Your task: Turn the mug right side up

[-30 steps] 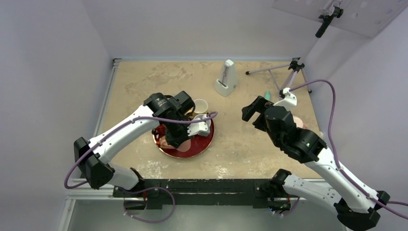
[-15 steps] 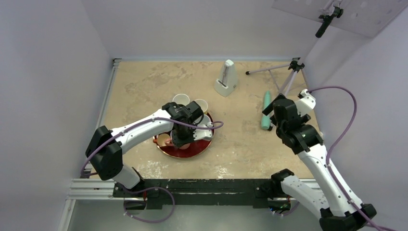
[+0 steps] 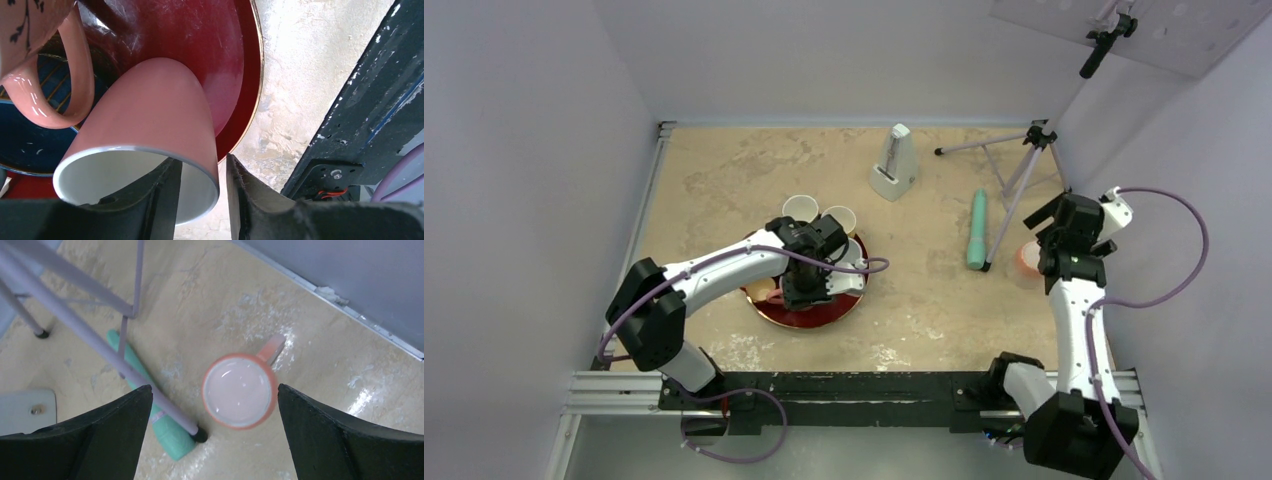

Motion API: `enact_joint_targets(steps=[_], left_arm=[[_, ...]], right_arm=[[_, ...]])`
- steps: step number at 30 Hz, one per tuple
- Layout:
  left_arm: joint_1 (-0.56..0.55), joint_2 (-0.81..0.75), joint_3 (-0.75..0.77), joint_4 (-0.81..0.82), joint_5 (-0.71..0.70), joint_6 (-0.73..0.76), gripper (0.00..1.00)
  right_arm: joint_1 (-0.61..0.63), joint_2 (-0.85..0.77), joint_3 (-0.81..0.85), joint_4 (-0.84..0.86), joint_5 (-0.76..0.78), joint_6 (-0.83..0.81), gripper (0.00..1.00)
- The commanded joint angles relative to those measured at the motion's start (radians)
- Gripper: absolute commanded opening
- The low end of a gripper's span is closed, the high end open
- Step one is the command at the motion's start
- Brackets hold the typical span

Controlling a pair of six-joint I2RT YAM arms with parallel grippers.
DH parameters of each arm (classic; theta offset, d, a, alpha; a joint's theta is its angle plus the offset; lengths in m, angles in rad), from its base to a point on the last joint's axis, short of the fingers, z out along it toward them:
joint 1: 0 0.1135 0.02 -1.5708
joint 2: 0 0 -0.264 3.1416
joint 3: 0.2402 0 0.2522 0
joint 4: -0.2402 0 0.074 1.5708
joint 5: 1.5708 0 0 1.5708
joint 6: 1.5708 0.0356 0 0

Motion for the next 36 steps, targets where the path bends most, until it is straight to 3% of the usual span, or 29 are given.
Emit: enact_joint_targets(steps=[1,4,13,22,36], left_arm=[[-0.001,-0.041,0.057,-0.035,0.037,0.018,0.45],[0.0,-0.053,0.103,-0.082,0.056,0.013,0.52],[0.007,-0.121,0.217,-0.155,0.076,-0.002,0.55],[0.018,-0.139,0.216,-0.156,0.077,0.002,0.55],[0.021,-0.142,0.222,-0.148,0.099,-0.001,0.54]], right_arm=[[-0.195,0.049,-0.011,0.161,-0.165,-0.054,0.99],[-0.31,0.119,-0.012,0.199,-0.217,-0.051,0.98],[-0.367,0.402,0.093,0.198,-0.259,-0.02,0.84],[-0.366,0.435,0.046,0.206,-0.316,0.035,0.8],[-0.366,0.578,0.005,0.3,-0.343,0.039,0.63]])
